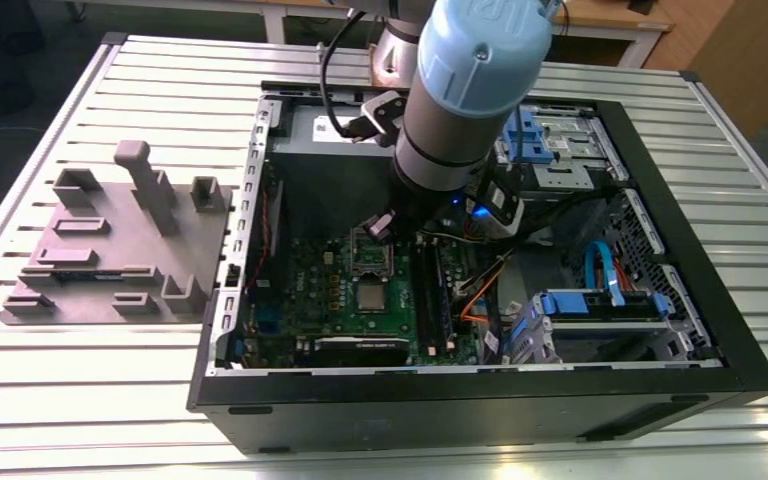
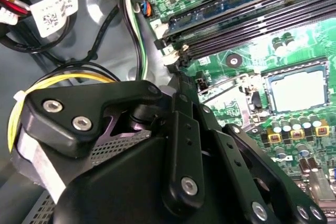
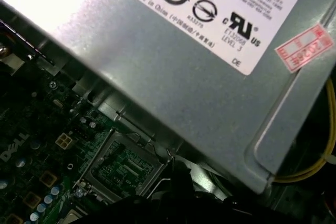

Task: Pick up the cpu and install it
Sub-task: 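Close the cpu cover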

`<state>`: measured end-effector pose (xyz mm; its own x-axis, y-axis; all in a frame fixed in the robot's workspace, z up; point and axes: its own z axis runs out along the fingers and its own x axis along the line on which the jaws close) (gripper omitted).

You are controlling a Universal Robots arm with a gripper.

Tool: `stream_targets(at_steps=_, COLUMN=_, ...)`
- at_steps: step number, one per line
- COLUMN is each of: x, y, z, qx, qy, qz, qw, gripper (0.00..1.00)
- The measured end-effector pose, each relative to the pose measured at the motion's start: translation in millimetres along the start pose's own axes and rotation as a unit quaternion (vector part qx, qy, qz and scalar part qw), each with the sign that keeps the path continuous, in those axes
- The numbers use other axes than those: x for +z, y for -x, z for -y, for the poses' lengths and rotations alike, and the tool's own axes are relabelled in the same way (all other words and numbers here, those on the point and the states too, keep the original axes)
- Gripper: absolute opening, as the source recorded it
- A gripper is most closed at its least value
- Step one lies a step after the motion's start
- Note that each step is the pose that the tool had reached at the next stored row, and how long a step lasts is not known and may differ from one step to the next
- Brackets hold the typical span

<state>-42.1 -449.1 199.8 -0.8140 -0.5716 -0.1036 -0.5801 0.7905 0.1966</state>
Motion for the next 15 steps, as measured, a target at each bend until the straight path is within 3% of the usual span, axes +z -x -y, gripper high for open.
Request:
stream_targets(at_steps=6, x=-1.6, y=0.2, z=-0.4, qx=0.0, qy=0.0003, qz=0.0001, qw=1.0, gripper=0.1)
stream_targets(at_steps=12, x=-9.1, y=1.0, z=-1.9, qx=0.0, qy=-0.0004, qz=0.001, qw=1.0, gripper=0.1)
stream_targets(at_steps=15, x=-9.5, y=1.0, z=-2.0, qx=-0.001, qy=-0.002, qz=0.0036, qw=0.99999, gripper=0.1)
